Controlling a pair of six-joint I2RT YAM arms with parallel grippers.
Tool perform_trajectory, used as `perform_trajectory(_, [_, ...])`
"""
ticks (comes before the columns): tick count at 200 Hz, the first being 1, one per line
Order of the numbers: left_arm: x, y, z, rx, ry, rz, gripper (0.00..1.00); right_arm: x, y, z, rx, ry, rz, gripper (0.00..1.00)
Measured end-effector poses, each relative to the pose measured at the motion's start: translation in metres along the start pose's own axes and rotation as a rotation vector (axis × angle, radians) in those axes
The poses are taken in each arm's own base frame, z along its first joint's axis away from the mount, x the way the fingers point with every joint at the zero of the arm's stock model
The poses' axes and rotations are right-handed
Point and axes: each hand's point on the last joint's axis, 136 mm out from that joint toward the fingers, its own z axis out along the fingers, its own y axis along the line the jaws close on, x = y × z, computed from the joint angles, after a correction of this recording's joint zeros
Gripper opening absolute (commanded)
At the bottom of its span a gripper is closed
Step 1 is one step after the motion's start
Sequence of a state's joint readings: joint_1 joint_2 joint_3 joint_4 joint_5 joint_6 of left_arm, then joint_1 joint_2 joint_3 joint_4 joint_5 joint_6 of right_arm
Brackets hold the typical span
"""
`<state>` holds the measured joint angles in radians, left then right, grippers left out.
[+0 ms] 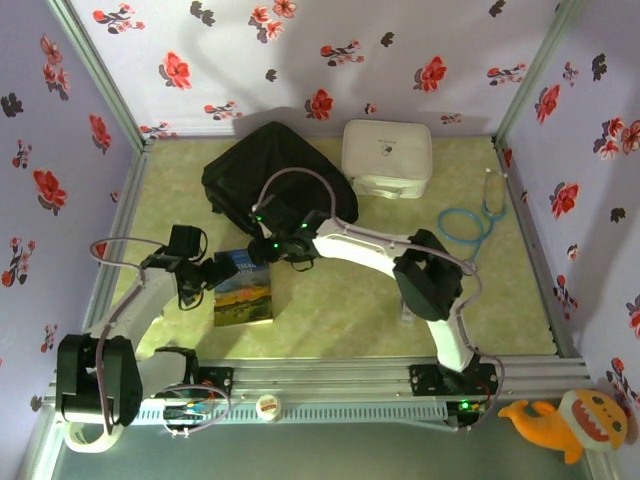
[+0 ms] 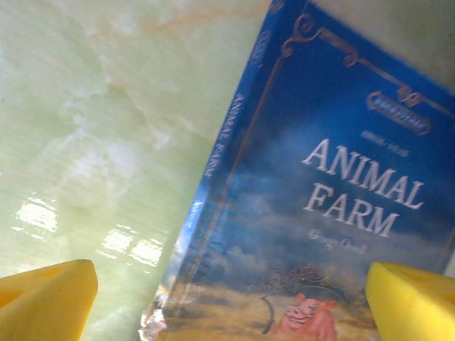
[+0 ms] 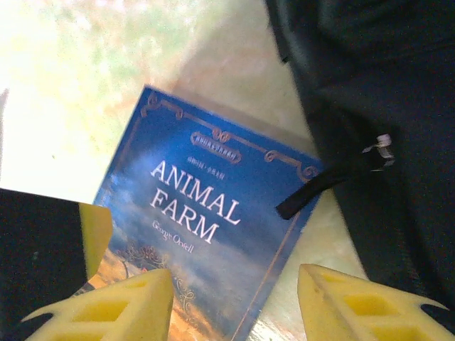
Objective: Pack the student bag
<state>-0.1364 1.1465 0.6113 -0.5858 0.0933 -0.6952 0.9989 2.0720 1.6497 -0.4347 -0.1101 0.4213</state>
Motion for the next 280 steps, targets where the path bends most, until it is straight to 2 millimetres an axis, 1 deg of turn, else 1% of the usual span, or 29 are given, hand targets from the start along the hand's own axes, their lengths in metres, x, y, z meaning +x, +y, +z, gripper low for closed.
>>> perform_trajectory(15, [0.006, 0.004, 0.004, -0.005, 0.020, -0.005, 0.96, 0.008, 0.004, 0.013, 0.009, 0.038, -0.020, 0.46])
perform_trajectory(31, [0.009, 0.005, 0.008, -0.002, 0.035, -0.005, 0.95, 0.014, 0.002, 0.024, 0.020, 0.069, -0.032, 0.43])
perform_trajectory(47, [0.010, 0.003, 0.011, 0.010, 0.043, -0.005, 0.93, 0.019, -0.001, 0.033, 0.033, 0.098, -0.044, 0.36])
perform_trajectory(79, [0.014, -0.001, 0.019, 0.030, 0.078, 0.004, 0.86, 0.029, -0.008, 0.047, 0.045, 0.142, -0.054, 0.36])
perform_trajectory(107, [0.017, -0.004, 0.024, 0.042, 0.110, 0.010, 0.84, 0.037, -0.013, 0.054, 0.059, 0.169, -0.051, 0.37])
perform_trajectory(137, [0.018, -0.005, 0.024, 0.051, 0.118, 0.004, 0.81, 0.037, -0.013, 0.056, 0.059, 0.170, -0.051, 0.37])
perform_trajectory(160, [0.020, -0.010, 0.025, 0.079, 0.139, 0.000, 0.75, 0.038, -0.014, 0.057, 0.060, 0.172, -0.050, 0.38])
perform_trajectory(181, [0.025, -0.012, 0.024, 0.096, 0.169, -0.007, 0.67, 0.038, -0.017, 0.057, 0.063, 0.172, -0.045, 0.38])
perform_trajectory(199, [0.031, -0.017, 0.019, 0.114, 0.208, -0.013, 0.65, 0.037, -0.021, 0.058, 0.066, 0.169, -0.038, 0.38])
perform_trajectory(211, [0.030, -0.022, 0.013, 0.131, 0.223, -0.014, 0.63, 0.036, -0.023, 0.058, 0.062, 0.169, -0.032, 0.38])
perform_trajectory(226, [0.024, -0.034, 0.001, 0.167, 0.216, -0.009, 0.59, 0.036, -0.025, 0.058, 0.051, 0.169, -0.024, 0.37])
perform_trajectory(242, [0.013, -0.050, -0.015, 0.230, 0.186, 0.003, 0.54, 0.035, -0.027, 0.058, 0.040, 0.167, -0.016, 0.37])
perform_trajectory(255, [0.008, -0.061, -0.024, 0.278, 0.168, 0.009, 0.51, 0.034, -0.027, 0.057, 0.030, 0.166, -0.008, 0.37])
perform_trajectory(280, [0.007, -0.065, -0.027, 0.298, 0.165, -0.004, 0.44, 0.034, -0.027, 0.057, 0.015, 0.168, -0.001, 0.37])
